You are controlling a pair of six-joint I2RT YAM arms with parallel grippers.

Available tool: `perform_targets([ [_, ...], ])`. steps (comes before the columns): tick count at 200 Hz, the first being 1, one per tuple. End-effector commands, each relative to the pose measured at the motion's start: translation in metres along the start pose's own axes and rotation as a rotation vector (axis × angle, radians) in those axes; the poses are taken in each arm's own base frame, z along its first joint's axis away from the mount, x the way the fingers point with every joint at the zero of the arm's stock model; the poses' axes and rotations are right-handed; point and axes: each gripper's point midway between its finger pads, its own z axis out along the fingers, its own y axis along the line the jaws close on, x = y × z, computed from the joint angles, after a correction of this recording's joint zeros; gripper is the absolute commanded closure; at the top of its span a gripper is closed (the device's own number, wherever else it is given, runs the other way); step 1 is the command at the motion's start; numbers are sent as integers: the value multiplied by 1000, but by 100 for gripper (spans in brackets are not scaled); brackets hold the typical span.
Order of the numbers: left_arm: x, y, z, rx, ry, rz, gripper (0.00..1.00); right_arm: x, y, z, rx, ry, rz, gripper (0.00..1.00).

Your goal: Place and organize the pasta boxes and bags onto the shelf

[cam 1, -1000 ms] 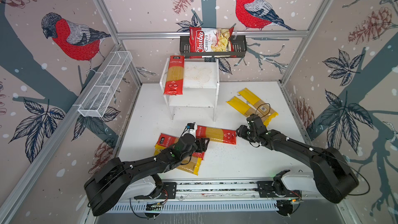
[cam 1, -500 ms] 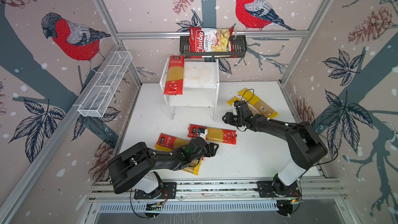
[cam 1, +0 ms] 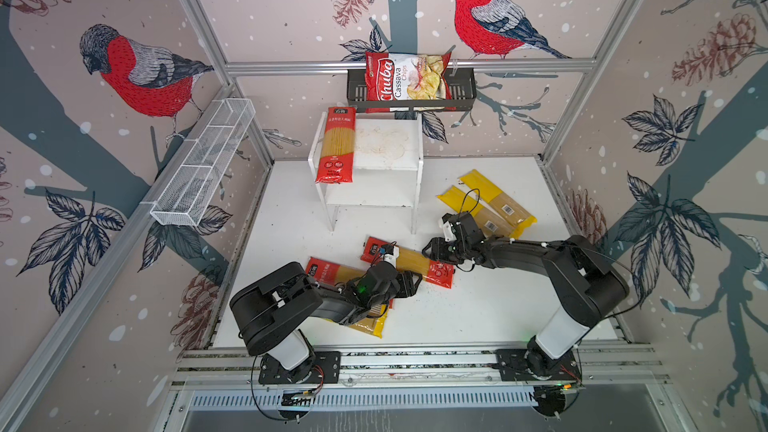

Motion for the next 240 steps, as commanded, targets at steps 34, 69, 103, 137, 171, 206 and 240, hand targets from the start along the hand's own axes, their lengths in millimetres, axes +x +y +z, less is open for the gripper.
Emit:
perform_targets([
  [34, -27, 11, 4, -36, -50, -26, 43, 69, 14, -14, -97, 175, 60, 43],
  [69, -34, 13, -12, -76, -77, -17, 43, 63, 27, -29, -195, 182, 27, 43],
  [103, -36, 11, -21, -64, -93, -43, 43, 32, 11, -27, -148, 120, 47, 42],
  [137, -30, 20, -22, -89, -87, -60, 43, 20, 6, -10, -122, 109, 41, 42],
  [171, -19, 19, -13, -57, -54, -80, 45, 19, 9, 9, -139, 124, 45, 43],
  [206, -11, 21, -8, -34, -35, -107, 56, 30, 27, 29, -196, 164, 27, 46],
  [240, -9, 22, -11, -20, -44, -118, 71, 34, 36, 33, -244, 172, 7, 58],
])
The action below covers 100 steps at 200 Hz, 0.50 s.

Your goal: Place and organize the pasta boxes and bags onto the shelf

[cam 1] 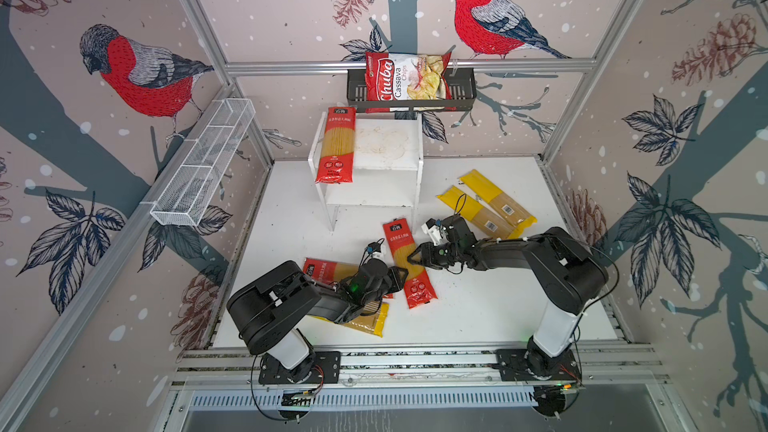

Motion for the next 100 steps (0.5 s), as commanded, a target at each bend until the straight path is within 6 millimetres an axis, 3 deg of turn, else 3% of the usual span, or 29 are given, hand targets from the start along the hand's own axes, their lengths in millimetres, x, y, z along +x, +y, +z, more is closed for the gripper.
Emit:
perform_targets([
  [1, 2, -3, -2, 28, 5, -16, 71, 15, -8, 4, 19, 45, 48, 59],
  [25, 1, -3, -4, 27, 3, -15, 75, 14, 2, 3, -27, 38, 21, 71],
  [63, -6, -14, -13, 45, -9, -10, 73, 11, 18, -3, -62, 29, -33, 88],
  [100, -26, -22, -36, 27, -85, 15, 70, 5, 36, -14, -118, 12, -14, 92],
])
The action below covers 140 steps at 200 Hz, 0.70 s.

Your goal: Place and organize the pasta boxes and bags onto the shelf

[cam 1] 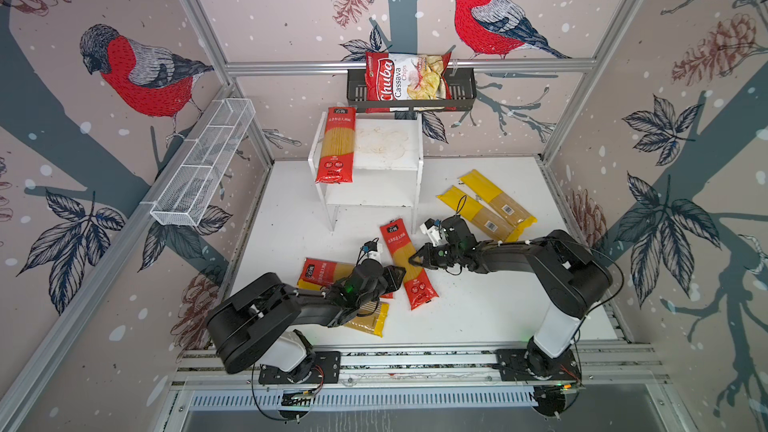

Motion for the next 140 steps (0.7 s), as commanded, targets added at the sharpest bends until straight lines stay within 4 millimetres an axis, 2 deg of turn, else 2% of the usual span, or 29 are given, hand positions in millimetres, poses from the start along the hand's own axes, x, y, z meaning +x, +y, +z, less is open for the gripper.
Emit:
perform_targets([
  [1, -11, 3, -10, -41, -39, 30, 70, 2, 18, -5, -76, 18, 7, 92],
  [54, -49, -15, -46, -68, -162, 136, 65, 6, 50, -20, -159, 5, 10, 97],
  [101, -83, -19, -77, -86, -259, 168, 63, 20, 56, -38, -134, 26, -86, 100],
  [140, -103, -34, -96, -95, -298, 234, 60, 25, 81, -60, -172, 40, -213, 100],
])
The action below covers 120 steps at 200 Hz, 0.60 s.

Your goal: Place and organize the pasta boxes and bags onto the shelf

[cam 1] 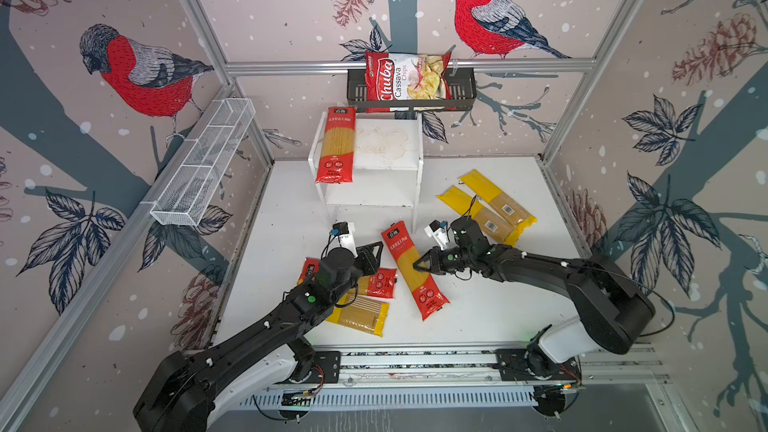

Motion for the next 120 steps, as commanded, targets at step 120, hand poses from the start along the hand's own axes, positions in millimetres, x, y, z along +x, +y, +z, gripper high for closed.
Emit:
perform_targets([
  [120, -78, -20, -49, -5, -136, 159, 56, -5, 132, -72, -319, -61, -451, 100],
])
